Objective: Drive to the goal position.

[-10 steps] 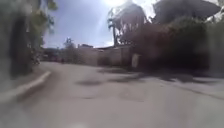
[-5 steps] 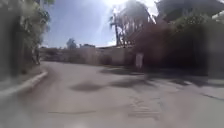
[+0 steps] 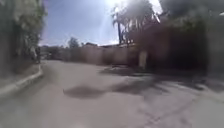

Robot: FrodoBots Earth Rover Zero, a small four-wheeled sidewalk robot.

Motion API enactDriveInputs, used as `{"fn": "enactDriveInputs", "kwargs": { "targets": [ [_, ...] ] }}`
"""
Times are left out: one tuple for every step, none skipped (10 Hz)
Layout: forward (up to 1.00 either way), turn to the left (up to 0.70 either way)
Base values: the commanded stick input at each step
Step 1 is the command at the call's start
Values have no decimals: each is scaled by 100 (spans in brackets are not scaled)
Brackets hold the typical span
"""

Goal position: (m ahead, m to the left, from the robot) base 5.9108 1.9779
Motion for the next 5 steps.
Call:
{"fn": "enactDriveInputs", "kwargs": {
  "targets": [
    [100,0],
    [100,0],
    [100,0],
    [100,0],
    [100,0]
  ]
}}
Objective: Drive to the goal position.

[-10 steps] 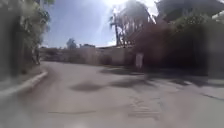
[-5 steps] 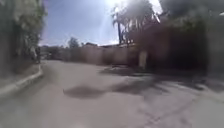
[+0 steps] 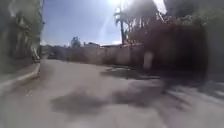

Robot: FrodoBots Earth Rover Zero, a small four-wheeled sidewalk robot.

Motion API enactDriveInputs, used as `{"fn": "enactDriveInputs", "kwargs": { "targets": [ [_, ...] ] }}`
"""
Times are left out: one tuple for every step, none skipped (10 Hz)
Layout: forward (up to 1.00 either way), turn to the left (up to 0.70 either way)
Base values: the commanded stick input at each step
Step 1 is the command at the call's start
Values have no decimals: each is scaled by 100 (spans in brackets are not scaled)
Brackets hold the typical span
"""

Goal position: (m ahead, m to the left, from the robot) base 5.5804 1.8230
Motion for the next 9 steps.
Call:
{"fn": "enactDriveInputs", "kwargs": {
  "targets": [
    [100,0],
    [100,0],
    [100,0],
    [100,0],
    [100,0],
    [100,0],
    [100,0],
    [100,0],
    [100,0]
  ]
}}
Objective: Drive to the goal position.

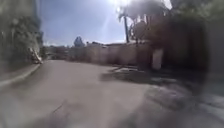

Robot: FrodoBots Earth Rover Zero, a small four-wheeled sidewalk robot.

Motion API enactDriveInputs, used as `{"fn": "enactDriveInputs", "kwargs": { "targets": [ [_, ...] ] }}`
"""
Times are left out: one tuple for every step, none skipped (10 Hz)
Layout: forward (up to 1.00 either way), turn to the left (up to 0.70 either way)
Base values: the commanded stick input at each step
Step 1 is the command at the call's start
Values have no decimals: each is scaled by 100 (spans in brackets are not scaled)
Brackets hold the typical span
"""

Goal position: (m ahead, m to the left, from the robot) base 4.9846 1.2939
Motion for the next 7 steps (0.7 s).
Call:
{"fn": "enactDriveInputs", "kwargs": {
  "targets": [
    [100,0],
    [100,0],
    [100,0],
    [100,0],
    [100,0],
    [100,0],
    [100,0]
  ]
}}
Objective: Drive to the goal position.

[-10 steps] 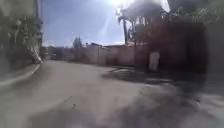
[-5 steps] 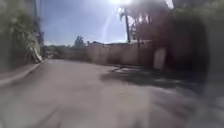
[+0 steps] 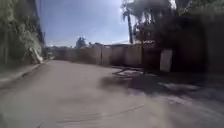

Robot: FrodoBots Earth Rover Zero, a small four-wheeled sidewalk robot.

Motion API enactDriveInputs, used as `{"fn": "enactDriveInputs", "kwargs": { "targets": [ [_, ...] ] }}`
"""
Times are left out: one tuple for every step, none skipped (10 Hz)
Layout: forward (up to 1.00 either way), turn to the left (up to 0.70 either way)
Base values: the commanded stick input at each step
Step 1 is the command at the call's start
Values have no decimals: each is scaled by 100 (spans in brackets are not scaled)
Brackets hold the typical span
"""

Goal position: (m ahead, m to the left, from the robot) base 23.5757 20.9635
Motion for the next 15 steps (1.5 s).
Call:
{"fn": "enactDriveInputs", "kwargs": {
  "targets": [
    [100,0],
    [100,0],
    [100,0],
    [100,0],
    [100,0],
    [100,0],
    [100,0],
    [100,0],
    [100,0],
    [100,0],
    [100,0],
    [100,0],
    [100,0],
    [100,0],
    [100,0]
  ]
}}
